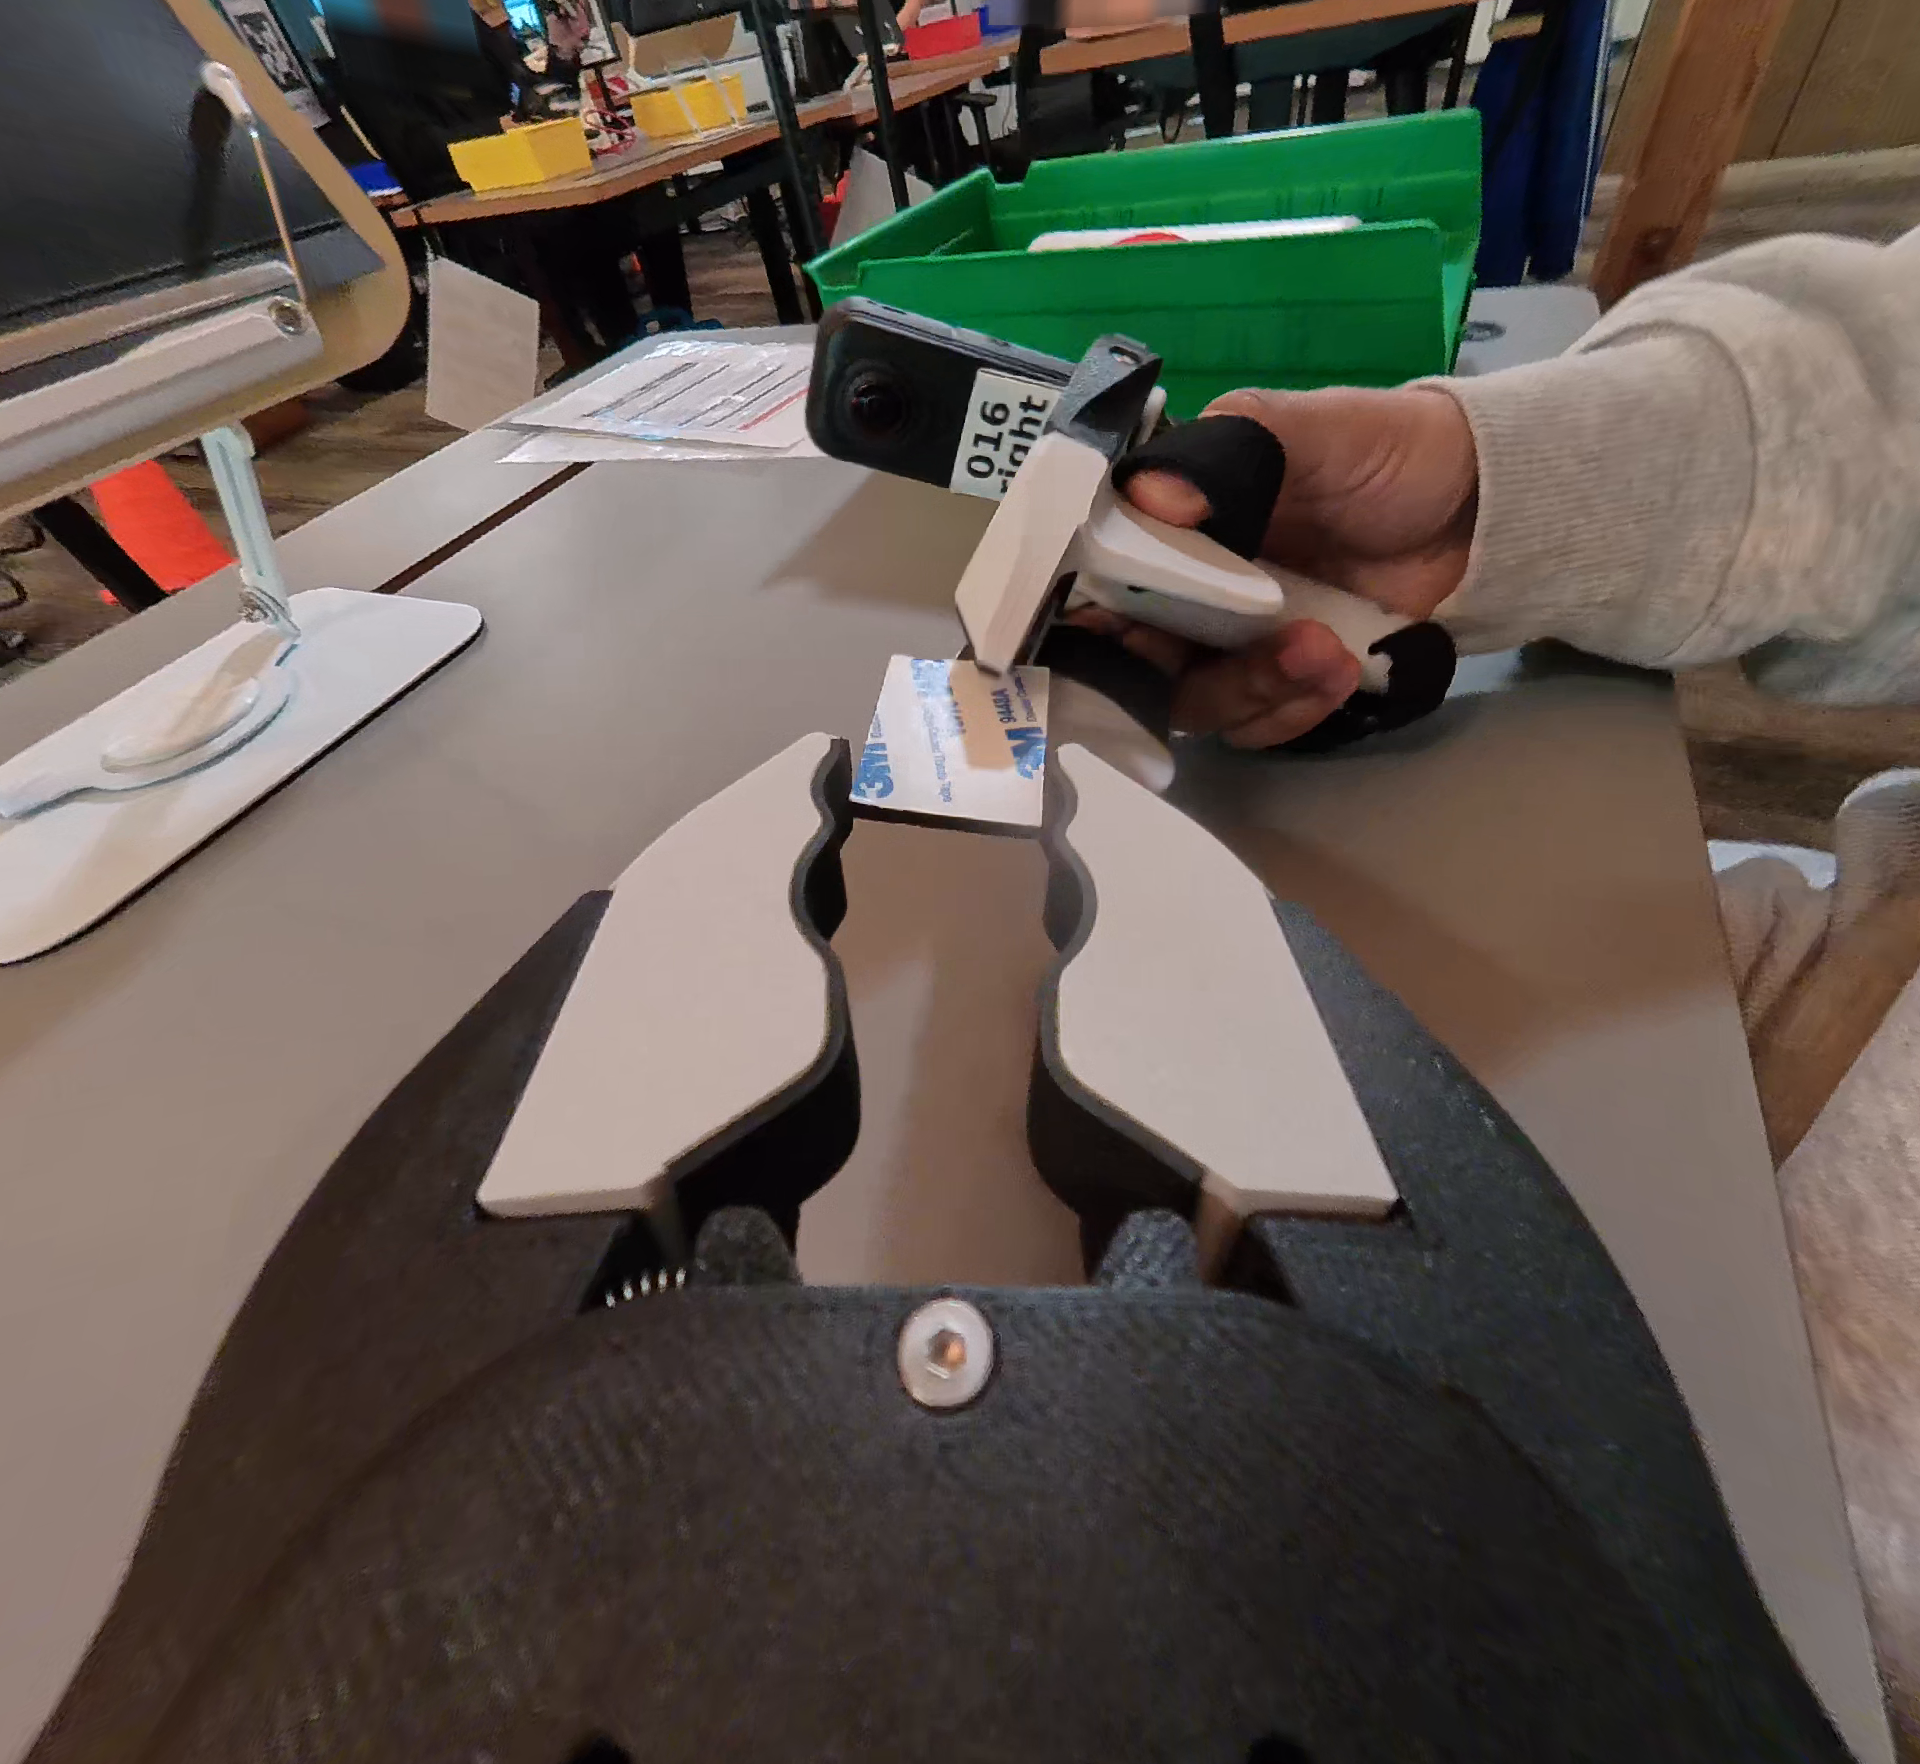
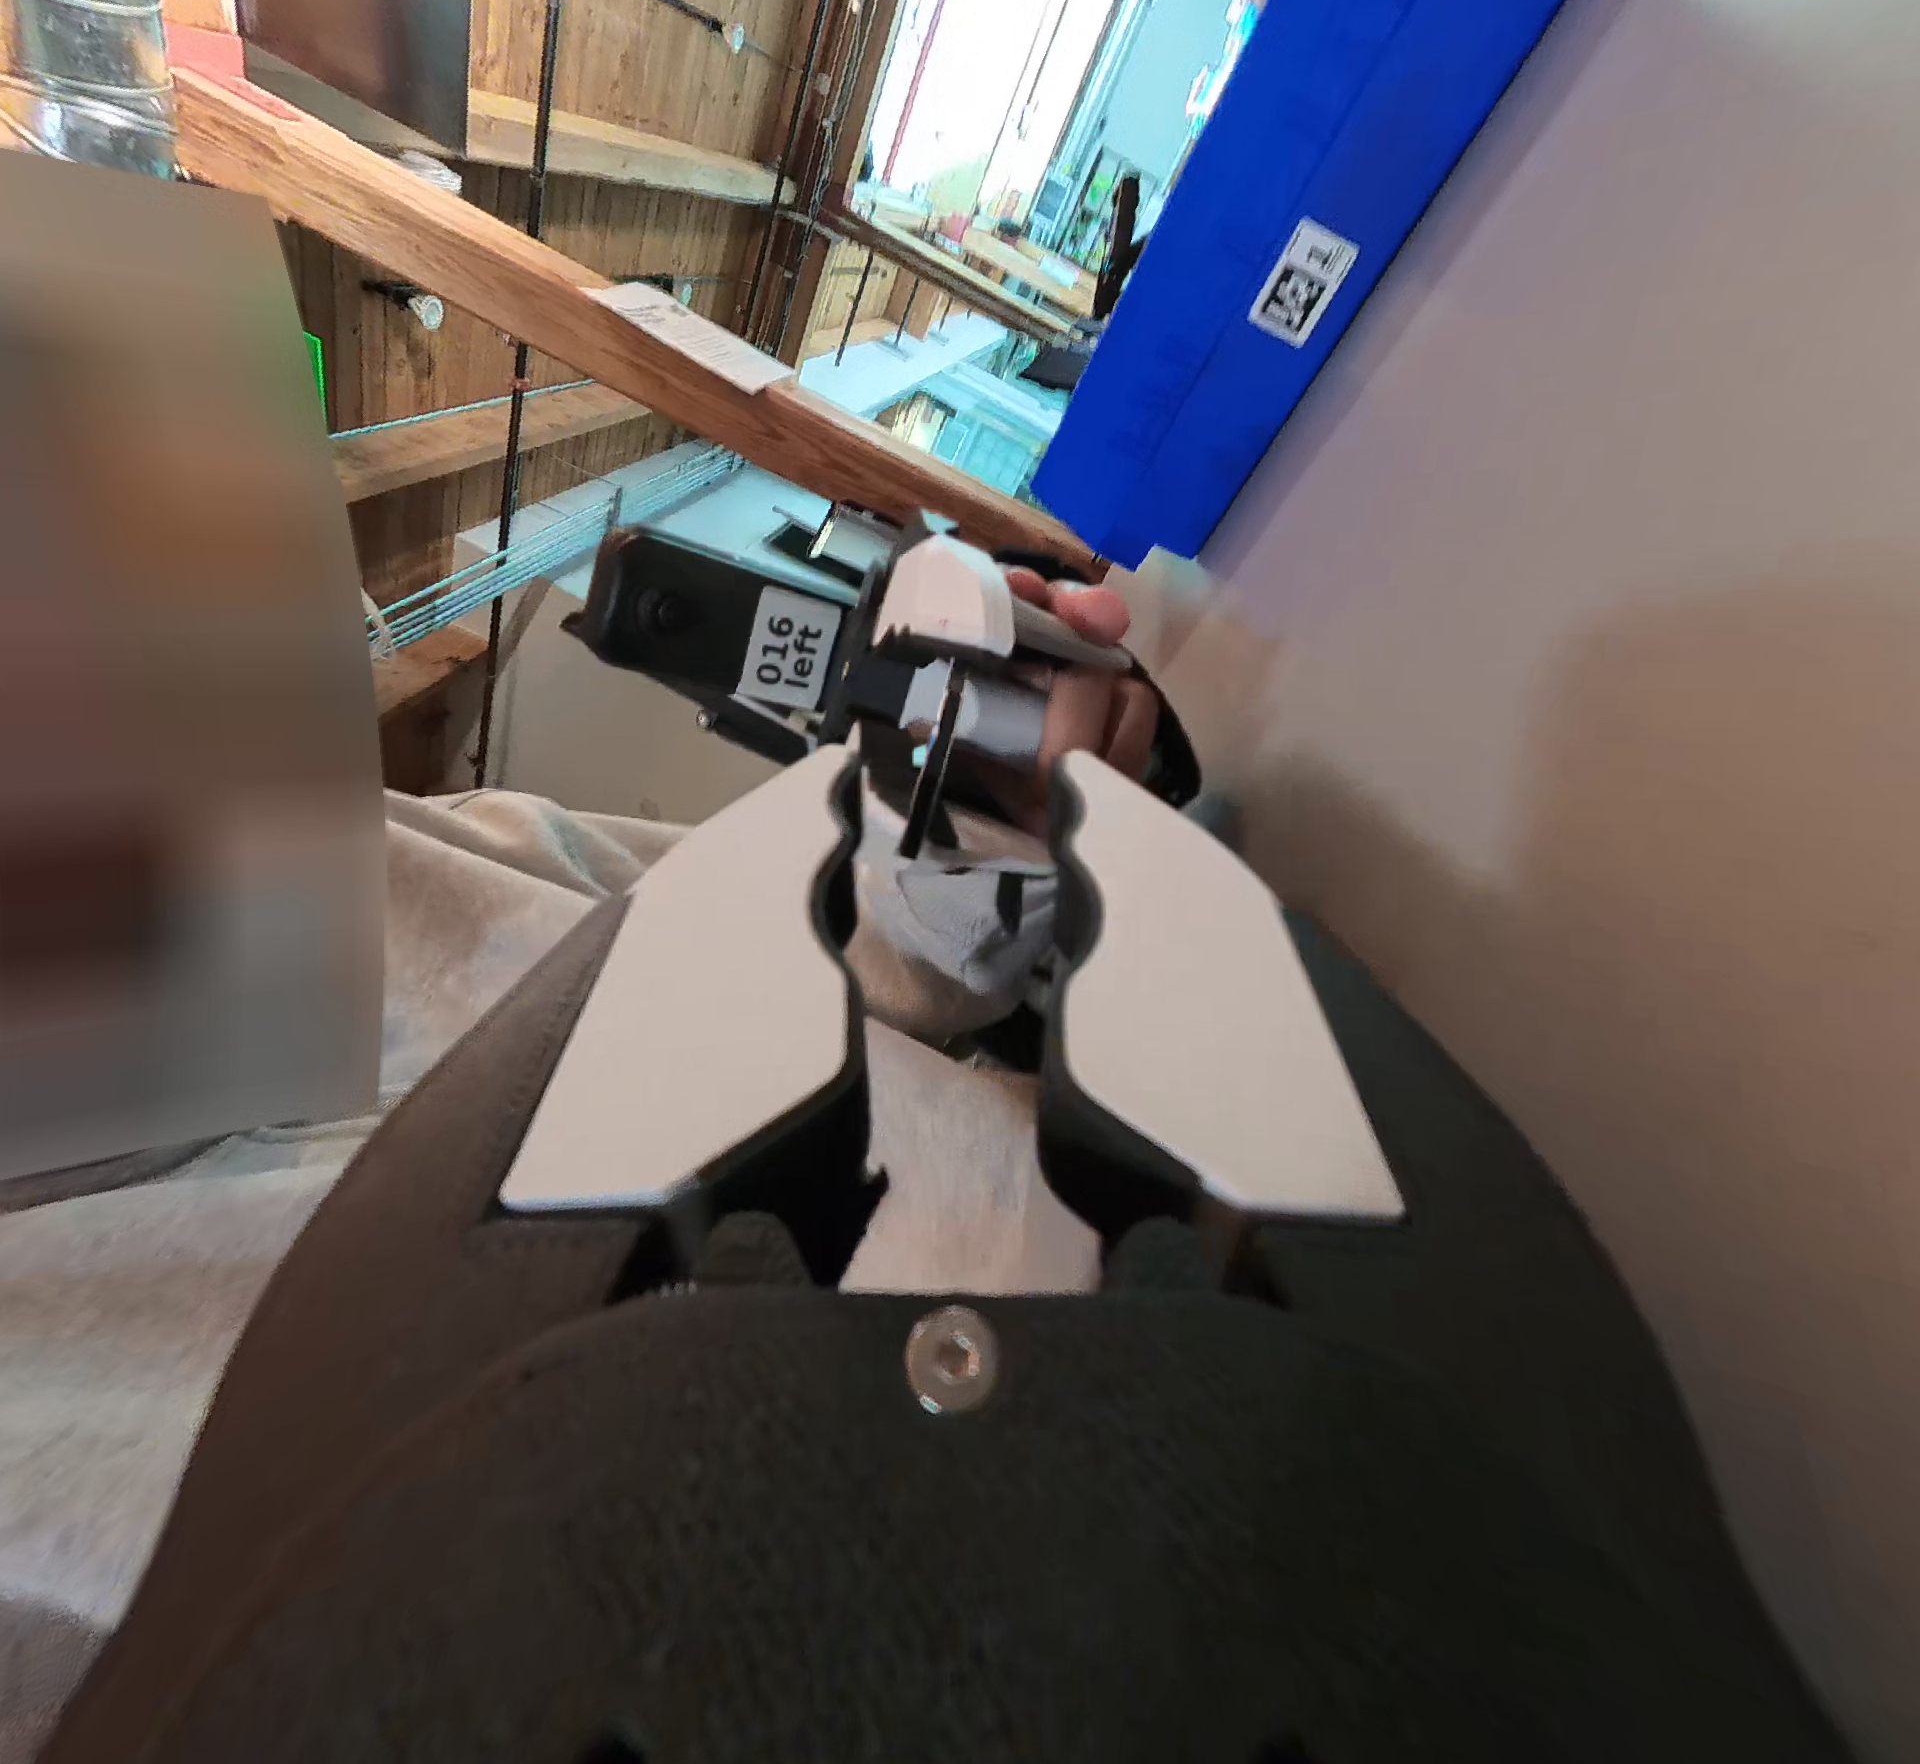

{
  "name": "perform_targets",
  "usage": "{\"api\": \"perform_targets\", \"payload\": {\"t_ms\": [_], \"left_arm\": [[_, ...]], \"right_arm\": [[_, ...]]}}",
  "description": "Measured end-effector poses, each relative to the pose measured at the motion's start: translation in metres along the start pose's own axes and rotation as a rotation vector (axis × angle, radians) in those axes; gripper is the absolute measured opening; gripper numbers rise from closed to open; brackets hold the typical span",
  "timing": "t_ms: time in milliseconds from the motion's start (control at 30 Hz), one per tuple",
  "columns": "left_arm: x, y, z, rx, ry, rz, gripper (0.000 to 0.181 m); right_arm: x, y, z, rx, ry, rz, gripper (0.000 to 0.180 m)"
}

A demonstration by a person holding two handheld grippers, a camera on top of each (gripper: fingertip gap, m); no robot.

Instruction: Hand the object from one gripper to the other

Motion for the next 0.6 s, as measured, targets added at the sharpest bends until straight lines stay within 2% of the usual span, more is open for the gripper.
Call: {"api": "perform_targets", "payload": {"t_ms": [200, 267, 333, 367, 500, 600], "left_arm": [[0.008, -0.007, -0.005, -0.097, -0.181, 0.051, 0.034], [0.01, -0.009, -0.005, -0.134, -0.285, 0.102, 0.034], [0.013, -0.011, -0.005, -0.177, -0.407, 0.159, 0.035], [0.014, -0.013, -0.005, -0.203, -0.467, 0.201, 0.035], [0.015, -0.019, -0.01, -0.331, -0.717, 0.394, 0.036], [0.013, -0.019, -0.007, -0.361, -0.911, 0.545, 0.036]], "right_arm": [[0.014, -0.016, -0.024, -0.227, -0.181, 0.008, 0.046], [0.022, -0.019, -0.027, -0.281, -0.321, 0.037, 0.055], [0.03, -0.016, -0.025, -0.307, -0.538, 0.074, 0.073], [0.032, -0.013, -0.022, -0.295, -0.67, 0.108, 0.076], [0.031, -0.004, -0.004, -0.163, -1.178, 0.301, 0.063], [0.032, -0.001, 0.001, -0.138, -1.253, 0.32, 0.058]]}}
Point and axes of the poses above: each gripper's, where its closed fingertips meet, y out along the fingers, z out of its underside, x = y × z across the jaws, the point moved 4 cm from there along -y, back along the fingers, and after that the axes turned 8 degrees about z, right-handed, at the moved point
